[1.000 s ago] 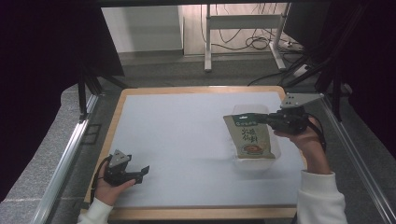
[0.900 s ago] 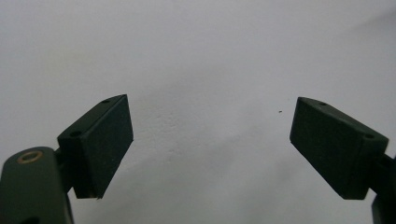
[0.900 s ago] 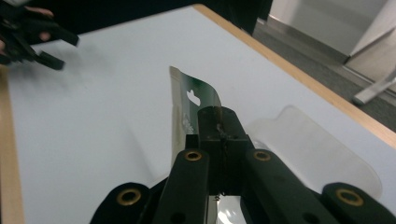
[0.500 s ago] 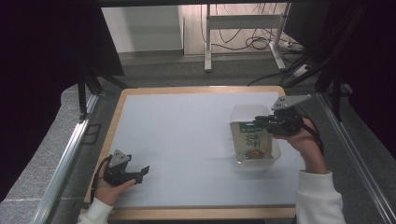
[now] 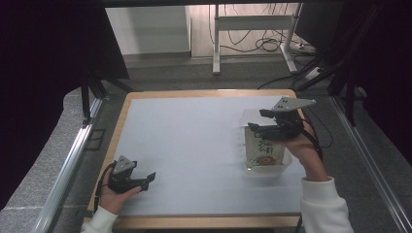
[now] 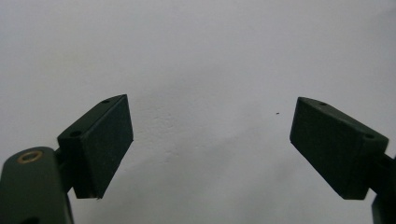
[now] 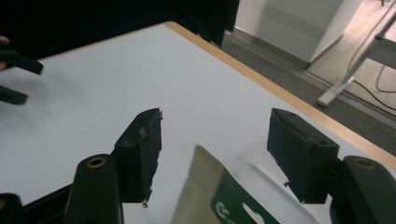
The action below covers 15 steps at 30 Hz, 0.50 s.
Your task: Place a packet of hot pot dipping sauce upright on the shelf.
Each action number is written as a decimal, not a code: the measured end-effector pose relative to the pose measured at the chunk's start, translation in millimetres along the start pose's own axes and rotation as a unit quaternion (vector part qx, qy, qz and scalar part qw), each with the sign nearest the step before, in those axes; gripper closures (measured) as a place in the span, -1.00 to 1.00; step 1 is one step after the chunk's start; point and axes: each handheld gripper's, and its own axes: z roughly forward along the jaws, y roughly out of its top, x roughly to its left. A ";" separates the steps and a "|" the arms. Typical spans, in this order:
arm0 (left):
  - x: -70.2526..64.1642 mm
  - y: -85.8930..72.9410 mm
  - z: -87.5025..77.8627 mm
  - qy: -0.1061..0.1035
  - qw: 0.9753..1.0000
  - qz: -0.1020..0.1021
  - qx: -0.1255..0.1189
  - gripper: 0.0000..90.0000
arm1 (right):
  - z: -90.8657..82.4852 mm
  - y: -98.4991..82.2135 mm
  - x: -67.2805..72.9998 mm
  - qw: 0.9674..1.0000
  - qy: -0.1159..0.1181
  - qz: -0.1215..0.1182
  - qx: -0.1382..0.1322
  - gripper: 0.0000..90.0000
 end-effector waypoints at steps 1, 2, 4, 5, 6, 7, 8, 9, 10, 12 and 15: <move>-0.9 0.7 0.0 0.000 1.000 0.001 -0.001 -0.71 | 2.4 1.5 2.3 1.000 0.010 0.005 -0.008 -0.24; -0.9 0.7 0.0 0.000 1.000 0.001 -0.001 -0.71 | 2.4 1.5 2.3 1.000 0.010 0.005 -0.008 -0.24; -1.4 1.1 0.2 0.001 1.000 0.002 -0.002 -0.71 | 7.0 2.6 5.8 1.000 0.022 0.009 -0.012 -0.26; -1.6 1.0 0.4 0.002 1.000 0.001 -0.002 -0.71 | 8.7 3.0 7.1 1.000 0.025 0.008 -0.012 -0.27; -1.8 0.9 0.5 0.002 1.000 0.002 0.000 -0.71 | 10.8 3.4 9.1 0.999 0.029 0.008 -0.012 -0.28; -2.4 0.6 0.6 0.002 1.000 0.002 0.000 -0.71 | 15.9 4.4 13.0 0.999 0.038 0.007 -0.010 -0.29; -2.7 0.4 0.5 0.002 1.000 0.003 0.001 -0.71 | 15.9 4.4 13.0 0.999 0.038 0.007 -0.010 -0.29; -3.4 -0.3 -0.1 0.003 1.000 0.003 0.000 -0.71 | 20.7 5.1 16.4 0.999 0.046 0.002 -0.006 -0.30; -3.4 -0.3 -0.1 0.003 1.000 0.003 0.000 -0.71 | 20.7 5.1 16.4 0.999 0.046 0.002 -0.006 -0.30; -3.6 -0.6 -1.9 0.003 1.000 0.003 -0.002 -0.71 | 27.7 5.0 21.3 0.999 0.053 0.000 0.003 -0.32; -3.5 -0.2 -1.4 0.002 1.000 0.003 -0.004 -0.71 | 33.0 4.2 25.9 0.999 0.052 -0.002 0.010 -0.33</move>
